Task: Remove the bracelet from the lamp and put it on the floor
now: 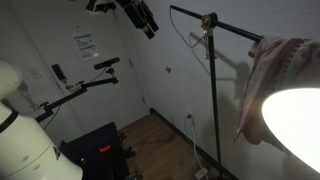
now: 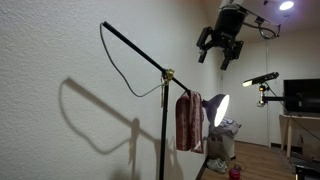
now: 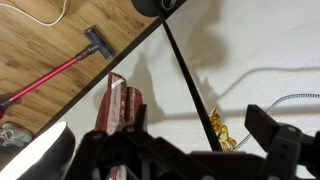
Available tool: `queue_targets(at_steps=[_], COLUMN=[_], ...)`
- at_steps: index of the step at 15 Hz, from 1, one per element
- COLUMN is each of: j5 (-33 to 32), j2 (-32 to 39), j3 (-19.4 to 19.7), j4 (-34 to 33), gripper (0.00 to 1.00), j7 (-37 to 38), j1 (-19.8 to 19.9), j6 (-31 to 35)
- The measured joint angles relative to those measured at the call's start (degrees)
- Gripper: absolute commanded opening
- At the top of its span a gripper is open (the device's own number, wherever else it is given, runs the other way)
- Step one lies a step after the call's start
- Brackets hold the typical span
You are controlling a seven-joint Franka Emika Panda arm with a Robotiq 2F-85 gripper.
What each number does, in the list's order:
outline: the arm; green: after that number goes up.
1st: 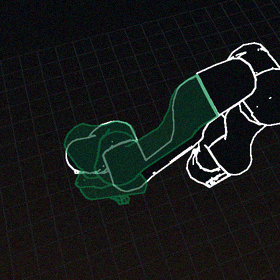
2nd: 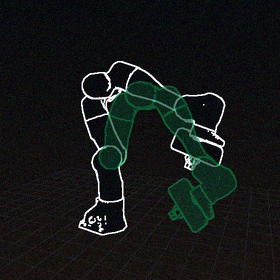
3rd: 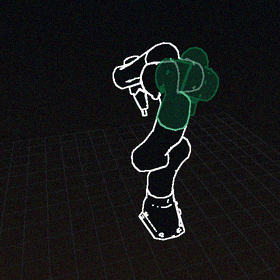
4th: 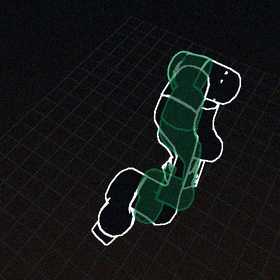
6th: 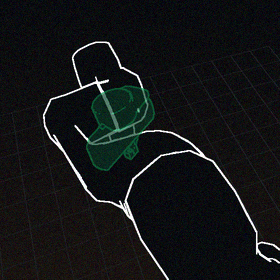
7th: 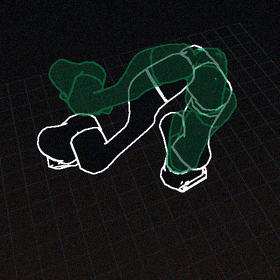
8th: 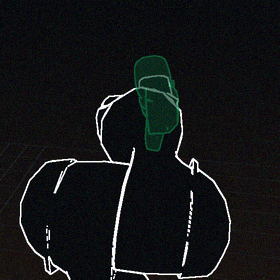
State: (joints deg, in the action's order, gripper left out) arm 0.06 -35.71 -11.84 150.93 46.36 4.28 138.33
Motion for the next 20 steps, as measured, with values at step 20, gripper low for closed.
queue_targets(at_steps=[20], j5=[-17.7], j2=[8.8], j3=[-9.1], j4=[-2.3], gripper=[1.0], j7=[0.5], j1=[15.1], j6=[21.3])
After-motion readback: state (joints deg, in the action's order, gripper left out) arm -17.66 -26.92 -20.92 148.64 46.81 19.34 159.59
